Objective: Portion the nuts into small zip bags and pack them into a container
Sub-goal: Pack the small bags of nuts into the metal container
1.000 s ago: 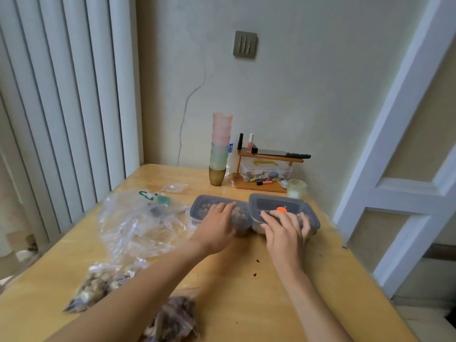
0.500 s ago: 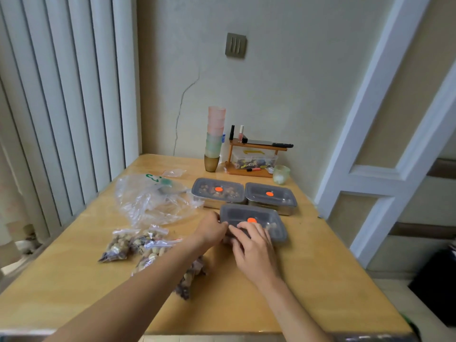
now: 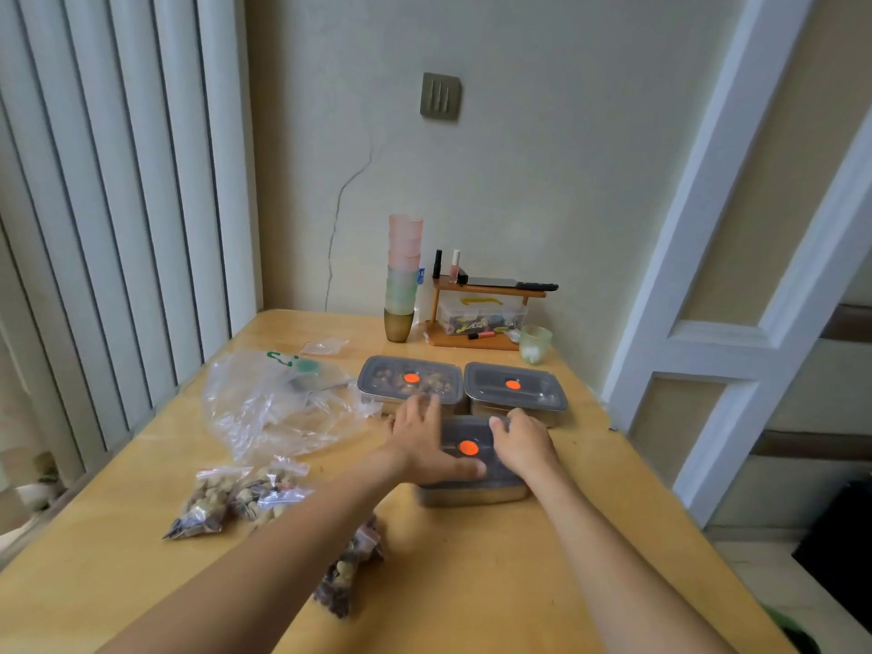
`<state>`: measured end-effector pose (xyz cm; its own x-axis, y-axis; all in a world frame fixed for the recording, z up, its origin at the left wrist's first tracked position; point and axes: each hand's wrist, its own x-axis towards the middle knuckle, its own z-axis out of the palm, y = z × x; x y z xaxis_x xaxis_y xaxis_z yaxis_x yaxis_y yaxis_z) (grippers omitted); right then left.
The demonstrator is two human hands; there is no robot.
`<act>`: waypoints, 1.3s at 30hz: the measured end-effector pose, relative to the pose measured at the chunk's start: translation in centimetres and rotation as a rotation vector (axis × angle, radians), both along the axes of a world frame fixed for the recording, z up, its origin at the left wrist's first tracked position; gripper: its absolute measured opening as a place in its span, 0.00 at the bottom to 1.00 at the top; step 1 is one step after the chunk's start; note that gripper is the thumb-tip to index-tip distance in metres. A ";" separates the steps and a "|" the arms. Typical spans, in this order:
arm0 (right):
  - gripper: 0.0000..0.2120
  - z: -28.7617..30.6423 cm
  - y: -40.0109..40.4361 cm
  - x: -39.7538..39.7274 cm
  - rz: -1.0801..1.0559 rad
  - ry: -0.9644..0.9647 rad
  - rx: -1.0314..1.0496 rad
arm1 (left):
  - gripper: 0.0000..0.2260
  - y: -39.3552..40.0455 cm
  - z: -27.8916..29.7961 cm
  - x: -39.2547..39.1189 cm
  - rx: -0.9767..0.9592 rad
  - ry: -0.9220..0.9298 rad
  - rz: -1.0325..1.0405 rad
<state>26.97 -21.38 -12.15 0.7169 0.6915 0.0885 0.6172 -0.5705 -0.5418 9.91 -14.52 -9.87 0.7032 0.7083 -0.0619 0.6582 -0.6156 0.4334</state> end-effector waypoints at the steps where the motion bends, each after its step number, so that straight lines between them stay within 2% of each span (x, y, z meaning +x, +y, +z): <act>1: 0.20 -0.3 0.5 -0.1 -0.011 -0.022 0.016 | 0.59 0.1 -0.1 0.4 0.025 0.059 -0.072; 4: 0.20 -1.0 1.0 -0.6 -0.067 -0.141 0.054 | 0.62 0.8 -0.2 1.3 0.038 0.160 -0.153; 8: 0.19 -1.9 0.9 -0.2 -0.056 -0.301 0.092 | 0.63 1.6 -0.6 2.0 0.037 0.207 -0.172; 11: 0.18 -1.8 1.1 -0.1 -0.053 -0.345 0.143 | 0.64 1.9 -1.0 2.0 0.041 0.190 -0.168; 16: 0.14 -1.6 0.6 -0.5 -0.033 -0.389 0.362 | 0.65 2.1 -1.5 1.9 0.052 0.113 -0.172; 18: 0.14 -1.5 0.4 -0.7 -0.030 -0.304 0.391 | 0.63 1.9 -1.4 1.6 0.067 0.091 -0.189; 20: 0.13 -1.5 0.2 -0.2 -0.025 -0.209 0.412 | 0.57 1.9 -1.0 1.2 -0.016 -0.023 -0.172; 22: 0.08 -1.4 0.0 0.5 0.001 -0.148 0.495 | 0.43 2.2 -0.7 0.8 -0.115 -0.304 -0.061; 24: 0.04 -0.9 -0.3 1.0 -0.003 -0.095 0.628 | 0.27 2.5 -0.4 0.5 -0.056 -0.506 0.099; 25: 0.06 -0.5 -0.4 1.1 -0.038 -0.059 0.694 | 0.24 2.6 -0.3 0.3 -0.047 -0.570 0.160; 27: 0.08 0.4 -0.7 1.4 -0.172 0.050 0.794 | 0.24 2.6 -0.2 0.0 -0.148 -0.645 0.282; 29: 0.10 0.6 -0.7 2.3 -0.372 0.167 0.862 | 0.21 3.0 -0.5 -0.5 -0.175 -0.558 0.321; 31: 0.12 0.2 -0.4 3.5 -0.548 0.336 0.911 | 0.13 3.4 -1.2 -1.0 -0.172 -0.367 0.197; 33: 0.12 0.2 -0.1 4.3 -0.661 0.555 0.967 | 0.19 3.8 -1.7 -1.0 -0.120 -0.236 0.092; 36: 0.11 0.6 0.3 4.6 -0.704 0.861 1.043 | 0.23 4.7 -1.7 -1.5 -0.040 -0.186 0.108; 39: 0.11 0.1 1.1 5.2 -0.586 0.992 1.118 | 0.22 6.1 -1.7 -2.4 0.012 -0.117 0.092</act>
